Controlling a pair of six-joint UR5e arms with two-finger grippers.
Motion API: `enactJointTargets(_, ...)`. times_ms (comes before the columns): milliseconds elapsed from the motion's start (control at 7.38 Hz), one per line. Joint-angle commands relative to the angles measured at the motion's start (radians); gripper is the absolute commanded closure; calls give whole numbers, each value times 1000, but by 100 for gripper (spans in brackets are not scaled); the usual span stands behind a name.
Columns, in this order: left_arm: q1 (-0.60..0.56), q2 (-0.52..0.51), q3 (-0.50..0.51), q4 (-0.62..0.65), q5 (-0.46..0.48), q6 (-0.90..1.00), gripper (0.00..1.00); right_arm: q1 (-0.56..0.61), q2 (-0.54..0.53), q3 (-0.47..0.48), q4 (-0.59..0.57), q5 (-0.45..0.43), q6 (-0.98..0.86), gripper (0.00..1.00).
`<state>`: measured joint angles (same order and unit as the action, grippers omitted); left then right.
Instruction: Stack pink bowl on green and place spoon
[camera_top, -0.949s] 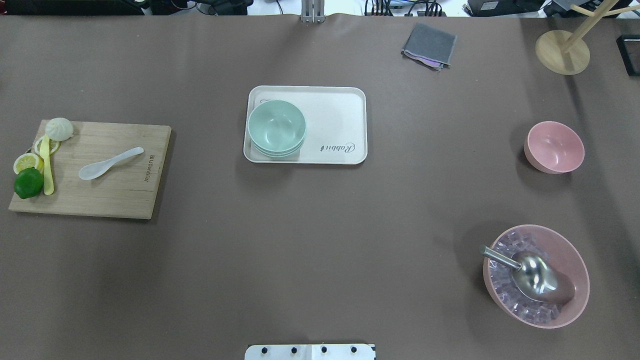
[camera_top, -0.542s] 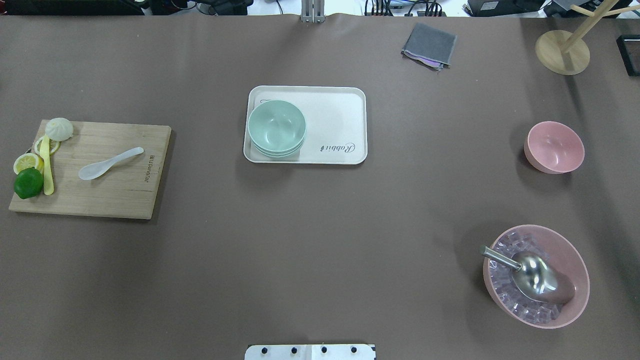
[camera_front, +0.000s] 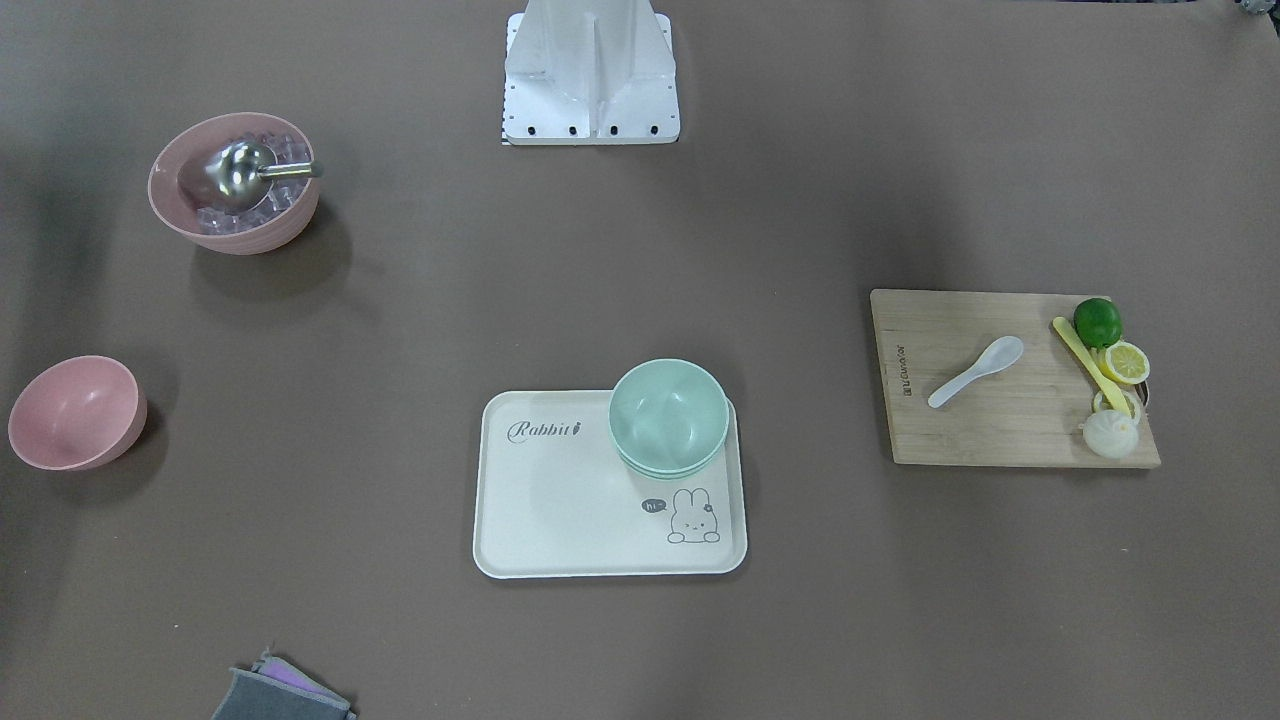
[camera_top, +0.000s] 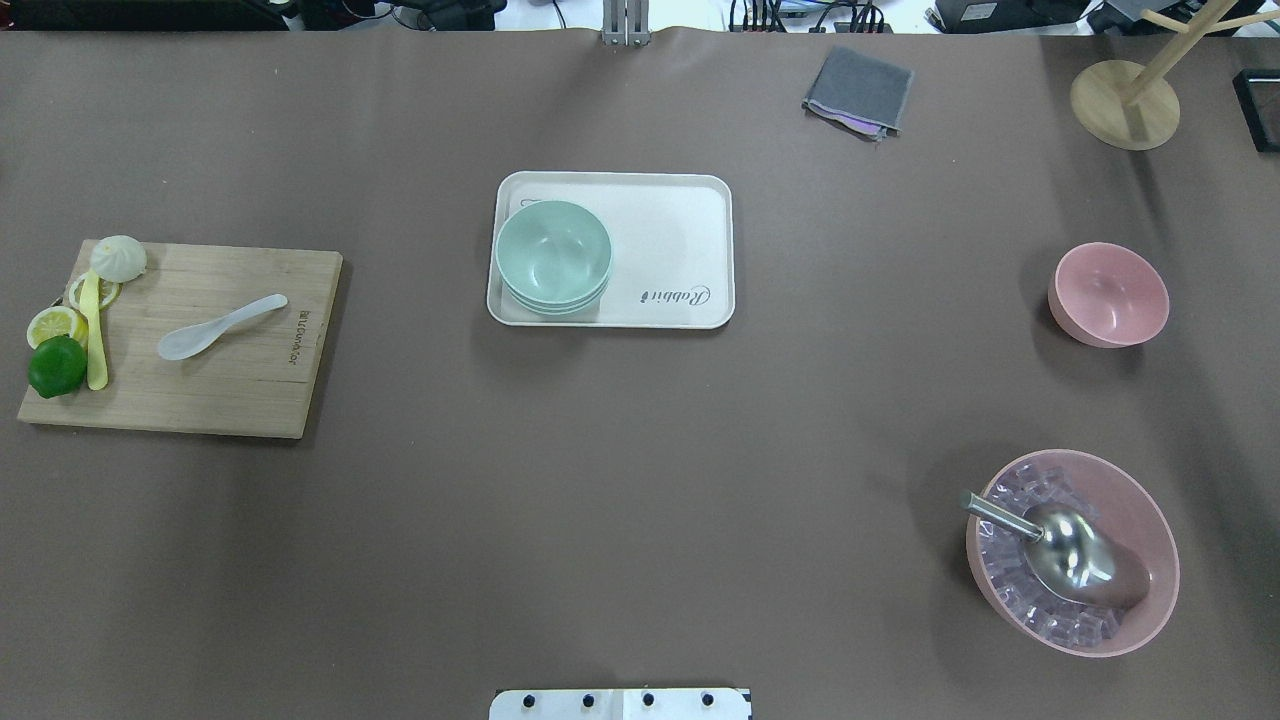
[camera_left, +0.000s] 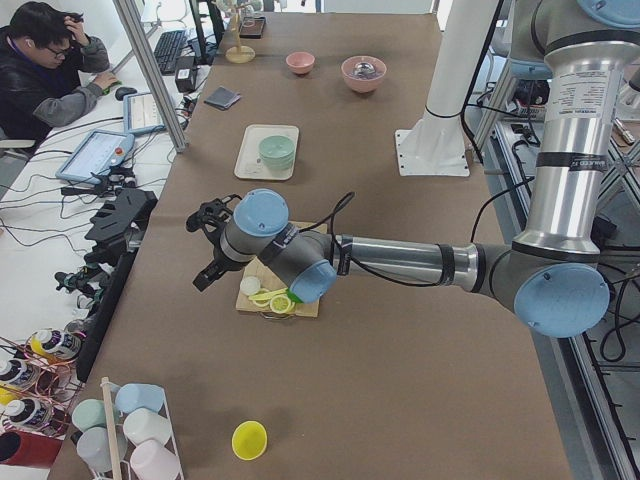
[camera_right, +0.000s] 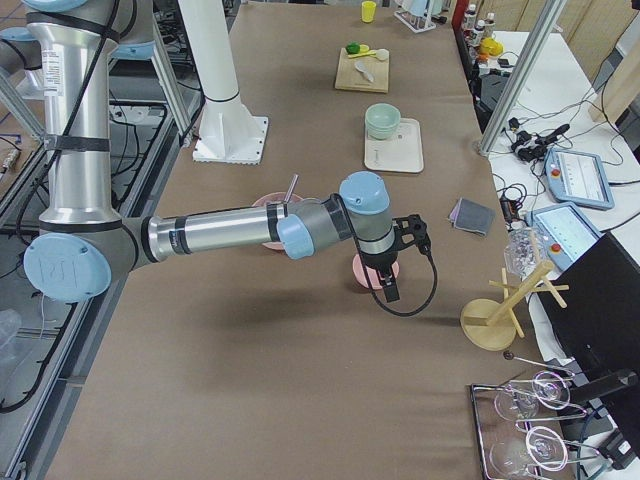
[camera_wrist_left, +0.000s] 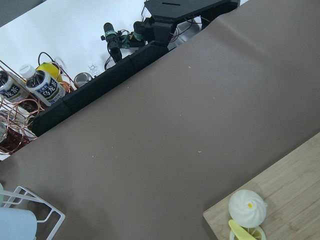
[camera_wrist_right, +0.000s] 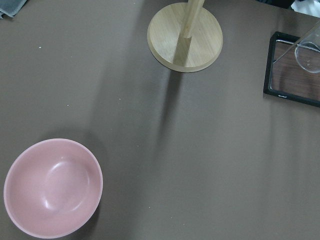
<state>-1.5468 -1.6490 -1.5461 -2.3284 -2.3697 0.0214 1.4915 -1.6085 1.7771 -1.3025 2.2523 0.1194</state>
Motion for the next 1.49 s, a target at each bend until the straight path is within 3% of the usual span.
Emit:
enactJointTargets(0, 87, -72, 27, -88, 6, -49, 2, -7, -1, 1, 0, 1, 2, 0)
enactJointTargets(136, 168, -89, 30, -86, 23, -58, 1, -31, 8, 2, 0, 0, 25, 0)
enactJointTargets(271, 241, -100, 27, -86, 100, -78, 0, -87, 25, 8, 11, -6, 131, 0)
enactJointTargets(542, 418, -127, 24, -88, 211, -194, 0, -250, 32, 7, 144, -118, 382, 0)
enactJointTargets(1085, 586, -117, 47, -95, 245, -337, 2, -424, 53, 13, 161, -215, 588, 0)
enactJointTargets(1356, 652, -109, 70, -103, 285, -334, 14, -427, 53, 13, 167, -215, 588, 0)
